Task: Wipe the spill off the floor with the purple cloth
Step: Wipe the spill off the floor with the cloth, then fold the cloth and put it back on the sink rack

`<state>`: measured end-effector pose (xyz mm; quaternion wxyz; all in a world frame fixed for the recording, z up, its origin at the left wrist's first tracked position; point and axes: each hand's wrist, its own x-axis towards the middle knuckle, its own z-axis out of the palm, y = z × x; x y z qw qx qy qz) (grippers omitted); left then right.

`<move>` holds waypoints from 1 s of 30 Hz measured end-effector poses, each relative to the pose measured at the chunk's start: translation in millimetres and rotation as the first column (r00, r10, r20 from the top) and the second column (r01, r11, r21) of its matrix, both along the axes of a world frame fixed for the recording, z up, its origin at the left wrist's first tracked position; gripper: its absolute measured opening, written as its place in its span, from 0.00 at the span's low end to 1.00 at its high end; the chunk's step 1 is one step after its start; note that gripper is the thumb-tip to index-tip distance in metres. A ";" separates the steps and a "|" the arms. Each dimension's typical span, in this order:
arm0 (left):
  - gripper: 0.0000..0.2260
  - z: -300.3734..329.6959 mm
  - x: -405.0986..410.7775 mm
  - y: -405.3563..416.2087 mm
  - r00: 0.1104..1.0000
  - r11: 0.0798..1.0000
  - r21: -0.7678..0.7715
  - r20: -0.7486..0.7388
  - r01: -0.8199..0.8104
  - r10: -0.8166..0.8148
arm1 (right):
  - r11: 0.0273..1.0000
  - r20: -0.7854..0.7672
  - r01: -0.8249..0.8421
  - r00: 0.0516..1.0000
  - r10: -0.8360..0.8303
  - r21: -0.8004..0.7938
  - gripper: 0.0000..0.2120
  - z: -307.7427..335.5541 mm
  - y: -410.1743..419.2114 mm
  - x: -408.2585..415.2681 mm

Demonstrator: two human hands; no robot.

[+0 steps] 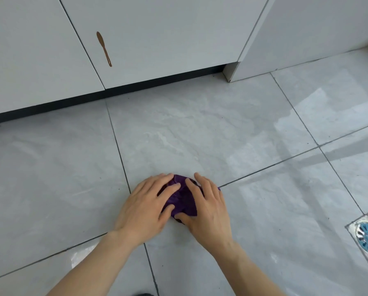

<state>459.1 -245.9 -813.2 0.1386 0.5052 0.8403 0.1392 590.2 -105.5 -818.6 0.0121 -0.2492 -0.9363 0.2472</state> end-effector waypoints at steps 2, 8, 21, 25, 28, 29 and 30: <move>0.26 1.6 1.7 -1.0 1.000 1.000 -0.027 -0.011 -0.011 0.011 | 0.999 -0.019 -0.053 0.998 0.052 -0.013 0.32 -5.3 -1.9 5.6; 0.33 2.0 8.9 -26.0 0.999 0.995 -0.100 -0.039 -0.007 0.004 | 0.994 -0.062 -0.113 0.992 0.113 0.007 0.26 -6.8 -7.9 16.5; 0.25 3.8 38.2 -29.0 0.983 0.979 -0.179 -0.138 0.095 -0.121 | 0.970 0.030 -0.217 0.976 0.215 0.111 0.25 -2.8 -24.2 37.1; 0.18 22.9 39.0 -26.4 0.988 0.951 -0.283 0.119 0.125 -0.094 | 0.928 0.185 -0.364 0.909 0.373 -0.083 0.19 20.7 -5.4 36.5; 0.19 42.7 41.7 -21.5 0.961 0.928 -0.343 0.273 0.144 -0.048 | 0.889 0.351 -0.370 0.822 0.449 -0.269 0.17 46.3 10.4 36.6; 0.19 49.5 42.0 -19.5 0.954 0.932 -0.337 0.300 0.135 -0.030 | 0.890 0.357 -0.341 0.825 0.438 -0.303 0.16 55.2 14.5 36.6; 0.19 57.4 40.6 -16.9 0.952 0.937 -0.328 0.307 0.121 -0.015 | 0.897 0.343 -0.309 0.844 0.412 -0.318 0.16 64.4 18.7 36.0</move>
